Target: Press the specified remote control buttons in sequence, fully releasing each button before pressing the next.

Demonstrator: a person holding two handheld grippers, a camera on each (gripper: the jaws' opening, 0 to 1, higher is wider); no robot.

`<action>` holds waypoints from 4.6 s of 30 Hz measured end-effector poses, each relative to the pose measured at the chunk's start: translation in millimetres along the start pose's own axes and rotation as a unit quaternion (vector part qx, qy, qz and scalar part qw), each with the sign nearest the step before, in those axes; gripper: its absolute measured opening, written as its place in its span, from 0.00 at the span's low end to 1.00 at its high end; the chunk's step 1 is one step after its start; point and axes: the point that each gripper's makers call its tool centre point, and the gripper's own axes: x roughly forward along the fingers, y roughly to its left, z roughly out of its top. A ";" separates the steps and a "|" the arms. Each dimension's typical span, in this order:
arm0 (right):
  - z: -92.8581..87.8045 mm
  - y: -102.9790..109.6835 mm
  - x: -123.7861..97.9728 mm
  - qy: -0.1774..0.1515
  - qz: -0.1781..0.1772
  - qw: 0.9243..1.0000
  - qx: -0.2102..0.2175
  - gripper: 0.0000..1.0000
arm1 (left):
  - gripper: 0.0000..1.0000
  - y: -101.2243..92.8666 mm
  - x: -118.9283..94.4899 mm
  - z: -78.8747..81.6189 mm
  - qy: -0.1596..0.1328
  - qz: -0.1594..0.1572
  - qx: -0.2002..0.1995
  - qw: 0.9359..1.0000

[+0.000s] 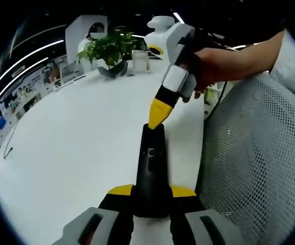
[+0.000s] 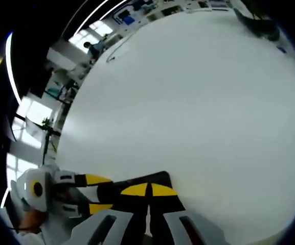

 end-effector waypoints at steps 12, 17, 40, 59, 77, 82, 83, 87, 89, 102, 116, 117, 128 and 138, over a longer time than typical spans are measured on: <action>0.2 0.1 0.4 -0.001 -0.004 1.000 -0.013 0.00 | 0.24 -0.1 -0.3 0.0 -0.001 0.000 0.000 1.000; 0.2 -0.7 0.0 -0.001 0.001 1.000 0.002 0.00 | 0.25 -0.1 -0.3 0.2 -0.001 0.000 0.000 1.000; -8.5 11.6 3.5 0.027 0.014 0.999 -0.028 0.00 | 0.25 -3.4 1.2 1.8 -0.007 -0.006 0.014 1.000; -8.7 6.9 4.2 0.022 -0.013 0.998 -0.055 0.00 | 0.25 -4.4 1.8 2.2 -0.009 -0.008 0.011 1.000; -9.1 8.4 2.9 0.023 -0.020 0.995 -0.091 0.00 | 0.25 -5.1 0.5 2.4 -0.010 -0.008 0.014 1.000; -9.2 8.5 2.8 0.023 -0.019 0.996 -0.085 0.00 | 0.24 -5.1 0.2 2.3 -0.010 -0.007 0.016 1.000; -9.2 8.4 2.8 0.023 -0.019 0.996 -0.085 0.00 | 0.24 -5.3 0.2 2.4 -0.010 -0.007 0.017 1.000; -9.1 9.0 2.3 0.024 -0.025 0.995 -0.093 0.00 | 0.24 -5.9 0.4 2.5 -0.010 -0.009 0.016 1.000; -9.2 9.3 2.7 0.025 -0.029 0.994 -0.102 0.00 | 0.24 -6.6 0.5 2.8 -0.010 -0.010 0.017 1.000; -11.4 13.6 6.2 0.031 -0.019 0.993 -0.112 0.00 | 0.24 -15.8 5.3 7.1 -0.015 -0.024 0.031 0.999; -11.9 12.2 6.6 0.026 -0.010 0.996 -0.086 0.00 | 0.25 -15.5 5.9 7.2 -0.015 -0.024 0.025 0.999; -11.6 12.1 6.4 0.026 -0.008 0.996 -0.080 0.00 | 0.25 -15.6 5.8 7.2 -0.015 -0.024 0.025 0.999; -14.3 12.4 4.8 0.038 -0.004 0.998 -0.058 0.00 | 0.24 -15.5 5.9 7.2 -0.018 -0.026 0.025 0.999; -14.7 13.1 7.9 0.034 -0.022 0.994 -0.100 0.00 | 0.24 -15.2 6.1 7.4 -0.019 -0.025 0.024 0.999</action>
